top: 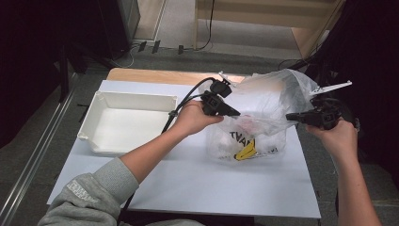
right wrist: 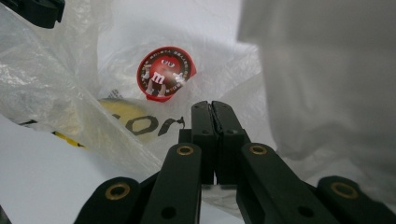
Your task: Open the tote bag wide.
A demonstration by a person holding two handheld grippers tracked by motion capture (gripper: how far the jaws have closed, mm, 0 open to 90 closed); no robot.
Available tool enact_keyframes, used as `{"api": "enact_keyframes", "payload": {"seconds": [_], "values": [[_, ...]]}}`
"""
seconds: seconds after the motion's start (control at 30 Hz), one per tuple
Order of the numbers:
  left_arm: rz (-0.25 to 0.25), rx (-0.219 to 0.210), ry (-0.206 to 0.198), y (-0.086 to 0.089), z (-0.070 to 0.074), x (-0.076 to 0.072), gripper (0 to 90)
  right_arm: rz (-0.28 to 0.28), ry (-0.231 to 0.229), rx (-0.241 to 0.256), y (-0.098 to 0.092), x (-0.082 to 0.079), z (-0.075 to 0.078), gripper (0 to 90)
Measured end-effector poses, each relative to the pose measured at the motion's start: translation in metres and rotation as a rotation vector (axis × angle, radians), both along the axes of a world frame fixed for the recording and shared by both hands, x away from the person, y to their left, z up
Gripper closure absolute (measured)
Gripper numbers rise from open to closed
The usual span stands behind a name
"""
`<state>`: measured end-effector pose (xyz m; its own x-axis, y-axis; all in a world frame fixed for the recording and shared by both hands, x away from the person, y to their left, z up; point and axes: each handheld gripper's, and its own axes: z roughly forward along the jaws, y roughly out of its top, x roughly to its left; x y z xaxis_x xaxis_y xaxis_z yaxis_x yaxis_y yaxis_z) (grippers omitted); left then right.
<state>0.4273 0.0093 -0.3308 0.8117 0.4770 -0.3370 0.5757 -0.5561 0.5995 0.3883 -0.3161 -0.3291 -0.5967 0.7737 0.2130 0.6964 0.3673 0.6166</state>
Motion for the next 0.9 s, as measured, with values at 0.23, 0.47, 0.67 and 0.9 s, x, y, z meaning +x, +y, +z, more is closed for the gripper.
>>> {"api": "enact_keyframes", "payload": {"seconds": [0.23,0.47,0.67,0.9], "values": [[0.027,-0.004,0.019,0.006,-0.016,0.002,83.0,-0.015,0.019,0.014,-0.001,-0.005,-0.015,90.0],[0.057,-0.023,0.030,0.013,-0.033,0.004,82.6,-0.028,0.016,0.030,0.000,-0.010,-0.032,90.0],[0.073,-0.003,0.036,0.014,-0.044,0.005,82.7,-0.035,0.005,0.046,0.001,-0.014,-0.047,90.0],[0.079,0.019,0.042,0.013,-0.058,0.005,83.1,-0.048,0.000,0.045,0.006,-0.016,-0.062,90.0]]}}
